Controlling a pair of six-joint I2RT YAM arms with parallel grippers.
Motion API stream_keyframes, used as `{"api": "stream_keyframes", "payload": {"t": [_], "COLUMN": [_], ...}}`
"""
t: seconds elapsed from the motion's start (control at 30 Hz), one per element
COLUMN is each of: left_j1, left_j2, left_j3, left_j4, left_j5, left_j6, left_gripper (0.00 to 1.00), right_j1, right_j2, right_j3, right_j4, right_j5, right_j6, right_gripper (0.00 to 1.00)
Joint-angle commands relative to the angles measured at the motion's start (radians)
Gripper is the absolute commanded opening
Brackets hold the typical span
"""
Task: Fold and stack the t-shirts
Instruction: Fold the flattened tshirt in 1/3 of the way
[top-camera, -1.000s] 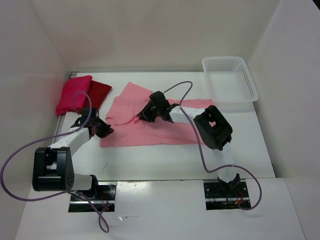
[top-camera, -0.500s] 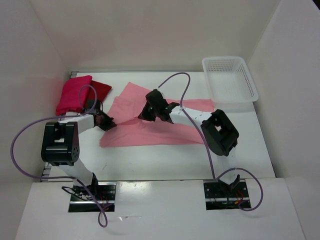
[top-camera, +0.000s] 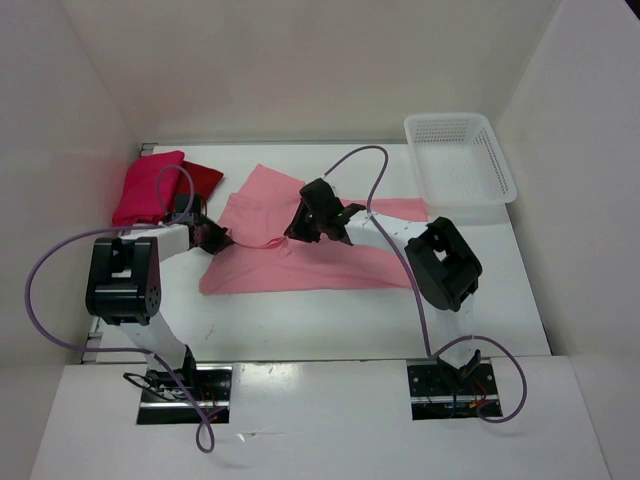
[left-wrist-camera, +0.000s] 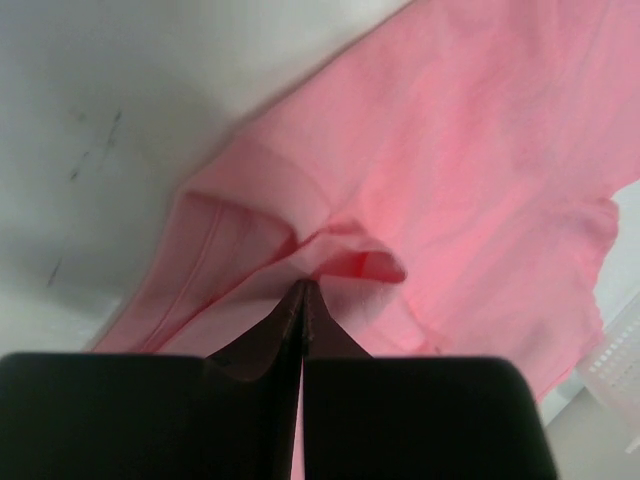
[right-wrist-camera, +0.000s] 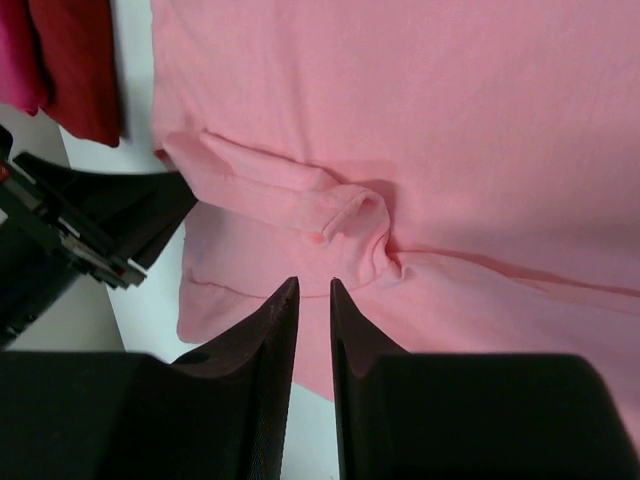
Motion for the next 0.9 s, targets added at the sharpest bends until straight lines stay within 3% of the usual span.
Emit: {"api": "stream_keyframes", "payload": {"t": [0.0, 0.13, 0.27, 0.4, 0.47, 0.63, 0.87], "left_j1": [0.005, 0.005, 0.005, 0.005, 0.005, 0.016, 0.035], "left_j2": [0.034, 0.043, 0.087, 0.130, 0.130, 0.017, -0.187], "left_j3": [0.055, 0.079, 0.124, 0.203, 0.214, 0.198, 0.024], "left_j4": [0.059, 0.095, 0.131, 0.155, 0.155, 0.129, 0.085], "left_j5": [0.017, 0.026, 0.048, 0.086, 0.086, 0.051, 0.037], "left_j6": [-0.039, -0.061, -0.096, -0.116, -0.105, -0.068, -0.033], "left_gripper": [0.02, 0.05, 0.09, 0.16, 0.21, 0.23, 0.23], "right_j1": [0.020, 0.029, 0.049, 0.077, 0.077, 0.086, 0.095], "right_j2": [-0.042, -0.027, 0.039, 0.123, 0.160, 0.241, 0.269], "right_j3": [-0.013, -0.013, 0.062, 0.157, 0.223, 0.295, 0.329], "right_j4": [0.027, 0.027, -0.005, -0.067, -0.094, -0.126, -0.148], "right_j5": [-0.014, -0.041, -0.069, -0.092, -0.092, -0.092, -0.092], "right_j6": [-0.020, -0.030, -0.069, -0.111, -0.129, -0.152, -0.180], "right_gripper": [0.23, 0.23, 0.16, 0.02, 0.02, 0.02, 0.03]}}
